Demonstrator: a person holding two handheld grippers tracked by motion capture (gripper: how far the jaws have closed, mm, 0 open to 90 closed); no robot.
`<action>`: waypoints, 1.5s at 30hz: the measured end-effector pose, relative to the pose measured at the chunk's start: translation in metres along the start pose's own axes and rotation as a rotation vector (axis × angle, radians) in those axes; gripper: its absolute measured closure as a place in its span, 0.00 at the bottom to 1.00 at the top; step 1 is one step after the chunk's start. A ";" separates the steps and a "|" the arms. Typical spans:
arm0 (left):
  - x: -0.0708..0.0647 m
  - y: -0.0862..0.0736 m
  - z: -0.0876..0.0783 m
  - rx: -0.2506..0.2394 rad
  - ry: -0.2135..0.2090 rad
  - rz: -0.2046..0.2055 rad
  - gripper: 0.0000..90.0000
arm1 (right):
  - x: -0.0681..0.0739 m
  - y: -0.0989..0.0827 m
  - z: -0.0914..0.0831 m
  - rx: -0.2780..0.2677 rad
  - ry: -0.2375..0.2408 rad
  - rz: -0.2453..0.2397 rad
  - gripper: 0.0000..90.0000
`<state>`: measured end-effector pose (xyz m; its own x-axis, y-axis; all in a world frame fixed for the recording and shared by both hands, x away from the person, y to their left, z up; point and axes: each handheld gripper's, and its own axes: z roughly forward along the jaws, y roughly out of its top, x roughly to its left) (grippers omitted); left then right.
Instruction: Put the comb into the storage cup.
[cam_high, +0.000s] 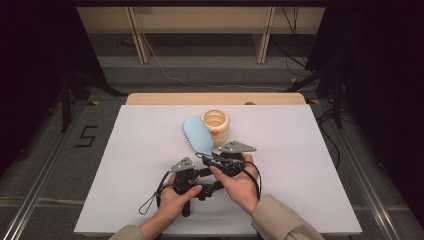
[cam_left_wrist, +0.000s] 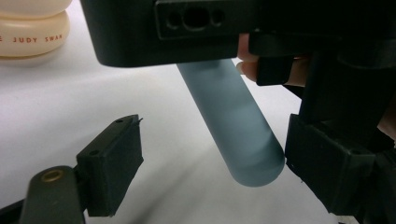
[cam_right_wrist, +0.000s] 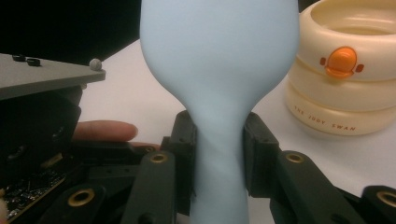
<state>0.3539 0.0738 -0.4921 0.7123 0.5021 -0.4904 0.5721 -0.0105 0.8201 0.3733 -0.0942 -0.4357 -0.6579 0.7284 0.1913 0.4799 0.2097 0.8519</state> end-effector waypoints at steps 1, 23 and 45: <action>0.000 0.000 0.001 0.000 -0.001 0.000 0.21 | 0.000 0.000 0.000 0.000 0.000 0.001 0.78; -0.002 -0.002 0.007 -0.001 -0.020 -0.017 0.34 | 0.000 -0.001 0.001 0.001 0.002 -0.003 0.78; -0.002 -0.004 0.006 -0.019 -0.068 -0.048 0.58 | -0.002 -0.003 0.003 0.001 0.001 -0.003 0.78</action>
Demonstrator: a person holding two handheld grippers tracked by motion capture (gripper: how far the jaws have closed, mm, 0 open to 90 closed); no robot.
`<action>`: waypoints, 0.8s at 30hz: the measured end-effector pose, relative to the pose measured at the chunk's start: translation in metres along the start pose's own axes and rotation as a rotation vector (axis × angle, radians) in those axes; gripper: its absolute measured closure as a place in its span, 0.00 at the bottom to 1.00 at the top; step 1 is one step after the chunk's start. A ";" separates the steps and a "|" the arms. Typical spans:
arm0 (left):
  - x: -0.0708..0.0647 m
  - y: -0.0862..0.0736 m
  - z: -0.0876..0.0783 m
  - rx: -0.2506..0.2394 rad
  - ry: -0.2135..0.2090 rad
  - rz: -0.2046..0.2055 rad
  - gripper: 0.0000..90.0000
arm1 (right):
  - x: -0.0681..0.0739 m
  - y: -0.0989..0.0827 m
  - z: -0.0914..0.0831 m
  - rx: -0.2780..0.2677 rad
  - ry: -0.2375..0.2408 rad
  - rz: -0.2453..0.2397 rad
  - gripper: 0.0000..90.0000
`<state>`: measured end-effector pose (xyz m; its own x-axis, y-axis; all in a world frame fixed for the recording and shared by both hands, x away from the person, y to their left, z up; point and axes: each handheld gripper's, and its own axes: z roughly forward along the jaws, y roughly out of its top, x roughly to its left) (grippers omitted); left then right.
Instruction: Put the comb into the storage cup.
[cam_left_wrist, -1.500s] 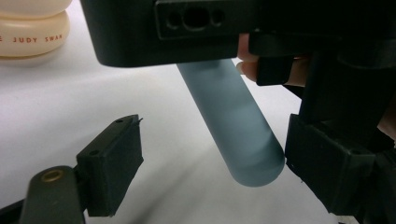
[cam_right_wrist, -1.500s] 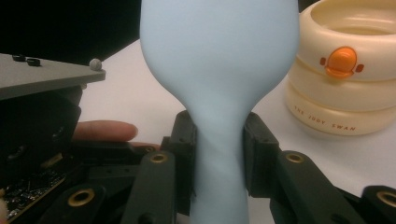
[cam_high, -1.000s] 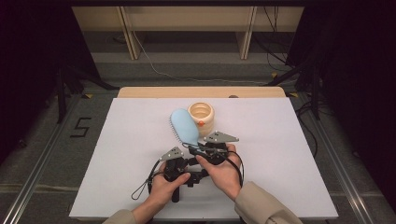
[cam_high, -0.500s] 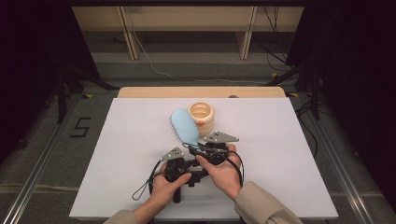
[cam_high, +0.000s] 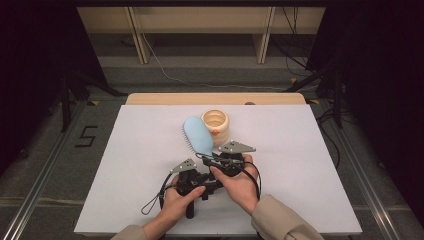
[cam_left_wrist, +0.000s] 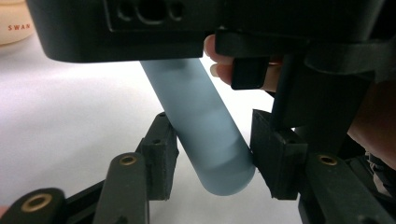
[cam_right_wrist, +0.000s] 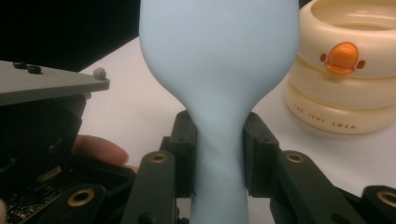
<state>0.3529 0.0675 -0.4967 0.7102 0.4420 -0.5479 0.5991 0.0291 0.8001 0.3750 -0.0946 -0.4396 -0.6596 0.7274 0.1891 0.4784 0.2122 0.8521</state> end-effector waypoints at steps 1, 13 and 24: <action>0.001 0.000 0.000 -0.004 0.000 -0.011 0.59 | 0.000 0.000 0.000 -0.001 0.001 0.000 0.78; 0.009 0.001 -0.005 -0.025 0.018 -0.077 0.70 | 0.000 0.002 -0.001 -0.019 0.020 -0.015 0.78; 0.011 0.001 -0.006 -0.008 0.005 -0.108 0.70 | 0.000 0.002 0.000 -0.003 0.022 -0.020 0.77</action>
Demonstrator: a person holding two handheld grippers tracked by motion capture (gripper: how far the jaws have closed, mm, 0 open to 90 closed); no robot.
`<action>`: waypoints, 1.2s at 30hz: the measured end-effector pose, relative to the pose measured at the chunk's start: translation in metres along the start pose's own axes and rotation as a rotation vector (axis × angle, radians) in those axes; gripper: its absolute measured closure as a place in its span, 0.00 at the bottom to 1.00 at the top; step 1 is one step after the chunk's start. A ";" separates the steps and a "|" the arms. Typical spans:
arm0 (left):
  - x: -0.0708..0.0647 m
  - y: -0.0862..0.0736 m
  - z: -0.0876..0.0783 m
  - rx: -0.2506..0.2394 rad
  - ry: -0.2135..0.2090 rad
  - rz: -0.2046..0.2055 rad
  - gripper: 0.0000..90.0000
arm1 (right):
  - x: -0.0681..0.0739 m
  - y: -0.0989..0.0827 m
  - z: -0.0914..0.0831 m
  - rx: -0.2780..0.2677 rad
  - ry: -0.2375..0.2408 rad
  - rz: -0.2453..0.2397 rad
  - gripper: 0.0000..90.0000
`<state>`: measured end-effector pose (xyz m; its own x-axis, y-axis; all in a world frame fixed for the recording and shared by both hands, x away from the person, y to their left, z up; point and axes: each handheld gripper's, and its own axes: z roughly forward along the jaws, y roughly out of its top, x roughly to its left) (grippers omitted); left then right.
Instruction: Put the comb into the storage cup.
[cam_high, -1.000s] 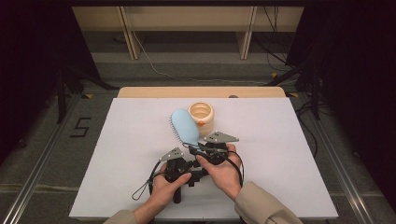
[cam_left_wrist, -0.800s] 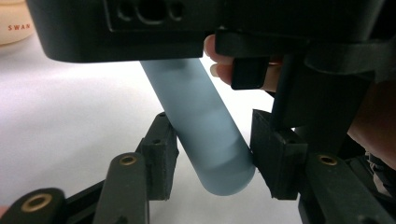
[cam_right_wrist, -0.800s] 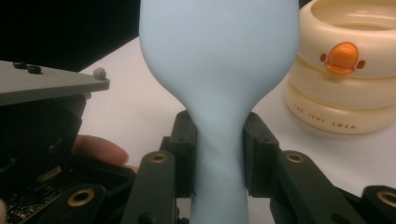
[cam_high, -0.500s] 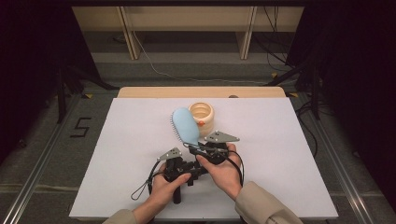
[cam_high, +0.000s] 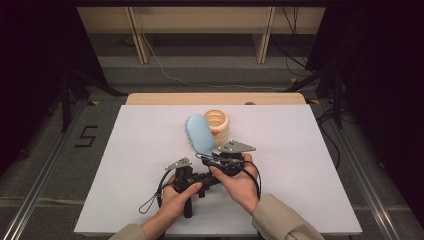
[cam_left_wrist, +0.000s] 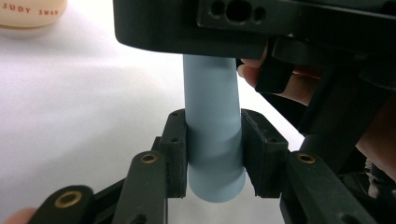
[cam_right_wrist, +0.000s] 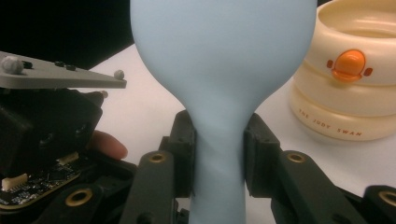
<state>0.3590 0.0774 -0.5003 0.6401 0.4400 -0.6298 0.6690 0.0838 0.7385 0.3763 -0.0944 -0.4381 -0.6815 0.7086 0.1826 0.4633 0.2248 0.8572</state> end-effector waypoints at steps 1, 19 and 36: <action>0.000 0.000 0.000 0.002 -0.002 -0.002 0.70 | 0.000 0.000 0.000 0.002 -0.001 0.000 0.76; 0.000 0.003 -0.002 -0.004 -0.065 -0.029 0.71 | -0.004 0.001 0.002 0.017 -0.010 -0.013 0.51; 0.002 0.003 -0.002 0.002 -0.067 -0.035 0.71 | -0.003 0.007 -0.003 0.000 0.014 -0.026 0.27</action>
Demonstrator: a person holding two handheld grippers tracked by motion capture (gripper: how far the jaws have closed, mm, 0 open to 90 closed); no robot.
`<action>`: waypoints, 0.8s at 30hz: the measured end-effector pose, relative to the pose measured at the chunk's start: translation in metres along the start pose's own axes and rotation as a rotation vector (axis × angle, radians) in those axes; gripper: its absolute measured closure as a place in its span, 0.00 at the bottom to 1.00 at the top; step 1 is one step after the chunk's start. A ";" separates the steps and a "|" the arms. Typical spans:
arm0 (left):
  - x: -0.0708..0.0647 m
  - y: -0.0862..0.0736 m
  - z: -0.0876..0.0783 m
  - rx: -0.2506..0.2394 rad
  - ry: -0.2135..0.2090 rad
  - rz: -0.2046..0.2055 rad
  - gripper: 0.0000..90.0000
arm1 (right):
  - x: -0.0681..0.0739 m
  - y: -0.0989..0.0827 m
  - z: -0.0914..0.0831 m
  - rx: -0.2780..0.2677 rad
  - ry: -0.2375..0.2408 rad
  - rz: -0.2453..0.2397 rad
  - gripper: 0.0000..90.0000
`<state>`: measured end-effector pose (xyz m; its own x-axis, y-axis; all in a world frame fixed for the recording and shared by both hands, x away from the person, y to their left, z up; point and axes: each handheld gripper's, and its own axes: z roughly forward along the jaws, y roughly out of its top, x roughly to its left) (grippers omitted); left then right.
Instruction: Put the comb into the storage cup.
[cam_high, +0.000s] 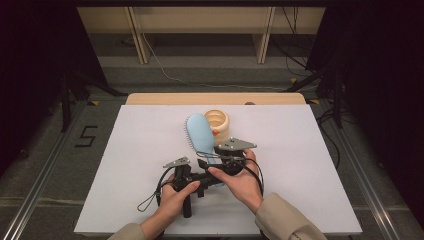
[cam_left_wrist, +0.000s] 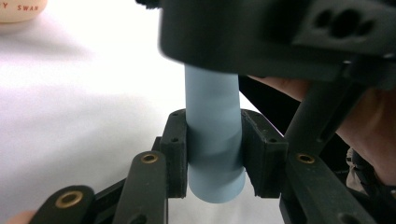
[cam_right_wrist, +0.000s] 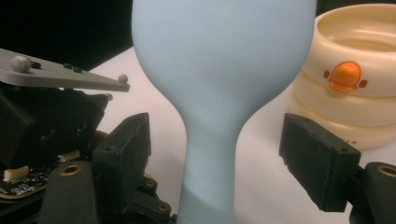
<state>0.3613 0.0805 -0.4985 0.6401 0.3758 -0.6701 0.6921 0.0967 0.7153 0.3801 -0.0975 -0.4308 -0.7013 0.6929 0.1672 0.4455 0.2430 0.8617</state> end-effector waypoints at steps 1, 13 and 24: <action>0.000 0.000 0.000 0.001 0.000 0.001 0.71 | 0.000 0.001 -0.001 -0.005 0.005 0.002 0.26; 0.001 0.000 0.000 0.002 0.003 0.006 0.71 | 0.003 0.008 -0.010 -0.023 0.003 -0.029 0.17; 0.001 0.000 0.000 0.007 0.003 0.012 0.71 | -0.001 0.017 -0.021 -0.058 -0.017 -0.032 0.17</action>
<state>0.3624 0.0807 -0.4995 0.6477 0.3797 -0.6606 0.6864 0.0854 0.7222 0.3768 -0.1084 -0.4068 -0.7046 0.6974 0.1315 0.3898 0.2255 0.8928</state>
